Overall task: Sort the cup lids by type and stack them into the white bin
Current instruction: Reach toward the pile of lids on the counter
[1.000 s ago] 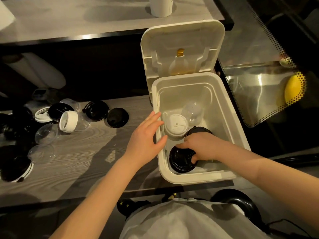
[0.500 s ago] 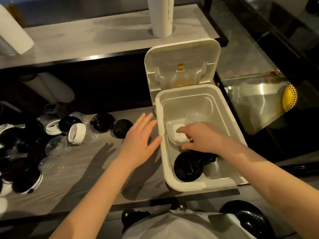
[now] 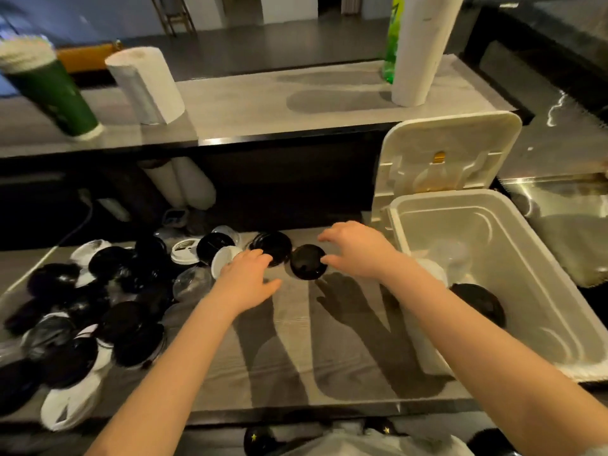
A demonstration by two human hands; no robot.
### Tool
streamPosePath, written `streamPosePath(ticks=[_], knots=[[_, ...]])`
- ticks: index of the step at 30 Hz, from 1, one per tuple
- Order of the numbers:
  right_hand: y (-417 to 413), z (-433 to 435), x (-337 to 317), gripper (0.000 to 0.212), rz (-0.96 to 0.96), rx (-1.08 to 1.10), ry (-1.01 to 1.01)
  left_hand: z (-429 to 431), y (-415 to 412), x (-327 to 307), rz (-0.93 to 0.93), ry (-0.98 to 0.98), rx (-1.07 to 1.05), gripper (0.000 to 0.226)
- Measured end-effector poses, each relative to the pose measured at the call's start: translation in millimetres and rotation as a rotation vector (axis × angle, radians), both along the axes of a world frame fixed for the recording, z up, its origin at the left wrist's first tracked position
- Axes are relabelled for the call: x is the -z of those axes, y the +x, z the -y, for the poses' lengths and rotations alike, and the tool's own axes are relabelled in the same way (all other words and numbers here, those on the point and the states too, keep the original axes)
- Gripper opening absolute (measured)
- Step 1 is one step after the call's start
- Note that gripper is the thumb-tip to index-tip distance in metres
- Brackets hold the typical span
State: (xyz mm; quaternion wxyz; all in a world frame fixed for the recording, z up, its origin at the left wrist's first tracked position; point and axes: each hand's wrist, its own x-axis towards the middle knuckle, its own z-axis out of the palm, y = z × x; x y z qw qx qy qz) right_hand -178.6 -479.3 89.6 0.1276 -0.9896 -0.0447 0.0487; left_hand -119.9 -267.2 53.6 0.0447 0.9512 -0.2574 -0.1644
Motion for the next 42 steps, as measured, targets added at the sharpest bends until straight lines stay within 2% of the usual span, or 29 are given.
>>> streamPosePath(ticks=[3,8,12,17,22,25,29,31,34,37,40,42], knots=[[24,-41,19,0.043,-0.104,-0.017,-0.019,-44,16,13,-0.040,0.040,-0.036,0.056],[60,-111,55,0.051,-0.230,-0.036,-0.039,-114,47,37,-0.038,0.068,-0.115,0.054],[96,-157,79,0.066,-0.303,-0.026,-0.080,-157,72,49,-0.041,0.048,-0.163,0.059],[123,-192,96,0.083,-0.229,-0.016,-0.176,-187,97,57,-0.087,0.064,-0.133,0.066],[133,-207,118,0.076,-0.207,0.013,-0.226,-198,114,58,-0.066,0.048,-0.081,0.060],[132,-204,122,0.071,-0.134,0.058,-0.097,-198,123,57,-0.031,-0.005,-0.065,0.057],[123,-197,112,0.076,0.071,0.126,0.207,-193,133,53,-0.018,-0.283,-0.174,0.052],[120,-201,99,0.078,0.171,0.139,0.385,-185,135,48,-0.154,-0.521,-0.321,0.049],[120,-218,78,0.084,0.212,0.113,0.589,-173,128,41,-0.461,-0.896,-0.487,0.035],[122,-231,72,0.087,0.249,0.049,0.612,-175,123,37,-0.536,-1.047,-0.546,0.017],[123,-240,73,0.094,0.206,0.029,0.569,-189,122,36,-0.590,-1.151,-0.625,0.026],[122,-246,77,0.095,0.163,0.032,0.538,-199,120,38,-0.560,-1.186,-0.684,0.033]])
